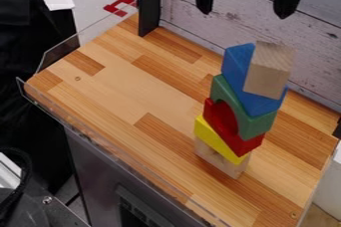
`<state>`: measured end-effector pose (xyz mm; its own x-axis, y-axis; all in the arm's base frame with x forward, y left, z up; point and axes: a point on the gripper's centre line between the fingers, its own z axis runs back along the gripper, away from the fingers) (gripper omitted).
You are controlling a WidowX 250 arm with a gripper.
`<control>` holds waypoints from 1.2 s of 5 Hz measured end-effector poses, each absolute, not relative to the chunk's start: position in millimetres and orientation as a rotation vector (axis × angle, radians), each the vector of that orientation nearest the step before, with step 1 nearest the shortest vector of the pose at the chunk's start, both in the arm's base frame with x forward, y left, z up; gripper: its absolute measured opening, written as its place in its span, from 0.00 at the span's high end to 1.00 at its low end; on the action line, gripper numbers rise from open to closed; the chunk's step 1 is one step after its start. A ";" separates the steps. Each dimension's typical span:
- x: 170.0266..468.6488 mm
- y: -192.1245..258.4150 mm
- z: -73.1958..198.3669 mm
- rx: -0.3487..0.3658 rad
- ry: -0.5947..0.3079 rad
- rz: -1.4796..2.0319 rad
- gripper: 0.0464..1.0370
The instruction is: Move the cube to the bottom left side of the table
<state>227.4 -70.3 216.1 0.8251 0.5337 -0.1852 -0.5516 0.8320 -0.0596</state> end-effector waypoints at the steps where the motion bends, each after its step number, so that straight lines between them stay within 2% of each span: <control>1: 227.1 -70.6 208.2 -0.097 0.193 0.581 0.04; 3: 227.7 -74.7 217.6 -0.133 0.094 0.662 0.04; 5: 220.3 -85.4 228.2 -0.112 0.067 0.623 0.04; 6: 213.8 -101.6 231.5 -0.101 0.087 0.535 0.04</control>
<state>213.8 -101.6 231.5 0.8566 0.5043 -0.1091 -0.5129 0.8553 -0.0732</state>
